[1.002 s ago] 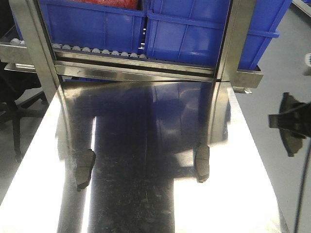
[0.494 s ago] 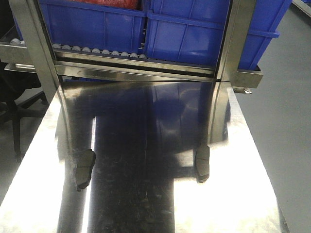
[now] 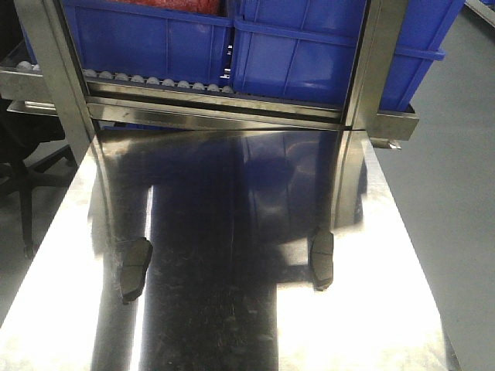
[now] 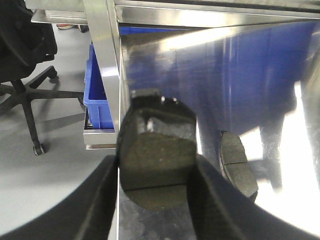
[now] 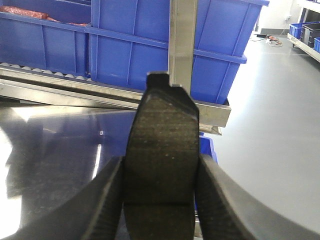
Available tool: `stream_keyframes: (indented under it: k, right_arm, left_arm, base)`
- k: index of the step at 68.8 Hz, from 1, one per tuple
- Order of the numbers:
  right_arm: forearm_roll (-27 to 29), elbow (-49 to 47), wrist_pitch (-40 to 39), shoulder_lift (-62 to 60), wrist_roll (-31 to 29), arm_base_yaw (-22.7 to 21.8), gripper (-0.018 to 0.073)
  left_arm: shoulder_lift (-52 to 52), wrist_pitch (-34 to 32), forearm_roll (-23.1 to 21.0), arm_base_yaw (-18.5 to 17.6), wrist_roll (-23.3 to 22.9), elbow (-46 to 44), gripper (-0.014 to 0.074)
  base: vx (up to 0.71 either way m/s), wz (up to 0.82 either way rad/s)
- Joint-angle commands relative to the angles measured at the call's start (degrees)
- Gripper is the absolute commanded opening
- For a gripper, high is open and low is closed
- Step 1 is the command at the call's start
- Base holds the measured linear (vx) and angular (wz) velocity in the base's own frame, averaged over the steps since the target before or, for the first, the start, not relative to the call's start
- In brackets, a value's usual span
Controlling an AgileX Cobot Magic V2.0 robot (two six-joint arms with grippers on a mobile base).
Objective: Move and align brake pads A on conveyor
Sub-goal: 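Turn the base away from the steel table holding both pads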
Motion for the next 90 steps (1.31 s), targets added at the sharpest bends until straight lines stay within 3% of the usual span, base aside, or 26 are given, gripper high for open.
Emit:
stream_keyframes:
  k: [1, 63, 90]
  right_arm:
    - [-0.5, -1.5, -5.3, 0.5, -0.6, 0.0, -0.0006]
    - [-0.5, -1.5, -5.2, 0.5, -0.6, 0.0, -0.0006]
    - [-0.5, -1.6, -5.2, 0.5, -0.6, 0.0, -0.0006]
  left_arm:
    - [-0.2, -5.4, -0.6, -0.2, -0.6, -1.8, -0.0006]
    - [-0.2, -5.4, -0.6, -0.2, -0.6, -1.8, -0.0006]
    - [-0.1, -5.4, -0.6, -0.2, -0.6, -1.8, -0.0006]
  base:
    - [0.0, 0.0]
    - [0.0, 0.02]
    - [-0.12, 0.65]
